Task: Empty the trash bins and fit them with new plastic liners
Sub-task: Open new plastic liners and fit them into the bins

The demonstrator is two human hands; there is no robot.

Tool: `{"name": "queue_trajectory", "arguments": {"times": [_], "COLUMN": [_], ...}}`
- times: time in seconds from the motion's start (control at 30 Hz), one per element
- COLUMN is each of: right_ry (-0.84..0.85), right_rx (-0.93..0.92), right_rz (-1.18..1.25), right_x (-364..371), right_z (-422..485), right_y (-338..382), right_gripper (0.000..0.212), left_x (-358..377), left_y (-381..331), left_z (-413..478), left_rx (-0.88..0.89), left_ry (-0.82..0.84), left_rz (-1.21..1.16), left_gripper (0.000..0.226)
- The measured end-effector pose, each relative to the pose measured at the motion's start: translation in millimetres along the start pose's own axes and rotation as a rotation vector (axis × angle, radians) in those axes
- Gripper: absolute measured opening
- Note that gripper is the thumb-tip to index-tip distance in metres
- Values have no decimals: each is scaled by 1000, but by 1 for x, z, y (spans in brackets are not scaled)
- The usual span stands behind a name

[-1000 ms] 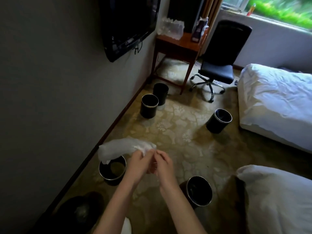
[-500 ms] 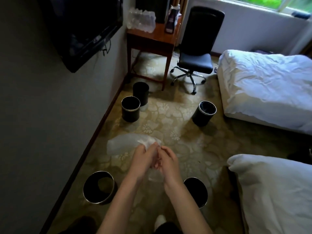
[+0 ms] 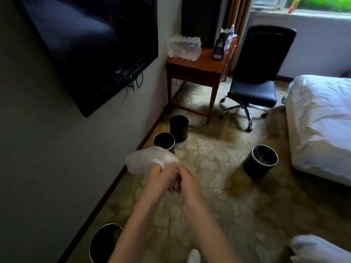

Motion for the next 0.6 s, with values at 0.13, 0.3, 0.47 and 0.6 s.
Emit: {"name": "queue_trajectory", "arguments": {"times": [0.13, 0.3, 0.47, 0.6], "right_ry": [24, -59, -117, -135], "right_rx": [31, 32, 10, -24], "right_rz": [25, 73, 112, 159], "right_x": [-23, -75, -109, -131], "right_z": [30, 71, 96, 113], "right_y": [28, 62, 88, 107], "right_gripper": [23, 30, 28, 28], "left_x": [38, 104, 148, 178], "left_y": [-12, -28, -46, -65], "left_z": [30, 56, 71, 86], "left_rx": [-20, -4, 4, 6], "left_ry": [-48, 38, 72, 134], "left_rz": [-19, 52, 70, 104], "left_gripper": [36, 32, 31, 36]}}
Point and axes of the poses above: each hand's wrist, its own z-axis towards the middle knuckle, its own x-axis out of the palm, y = z × x, the point moved 5 cm from there along z, towards the middle knuckle, and after that the axes turned 4 degrees about -x, right-handed, at the moved point
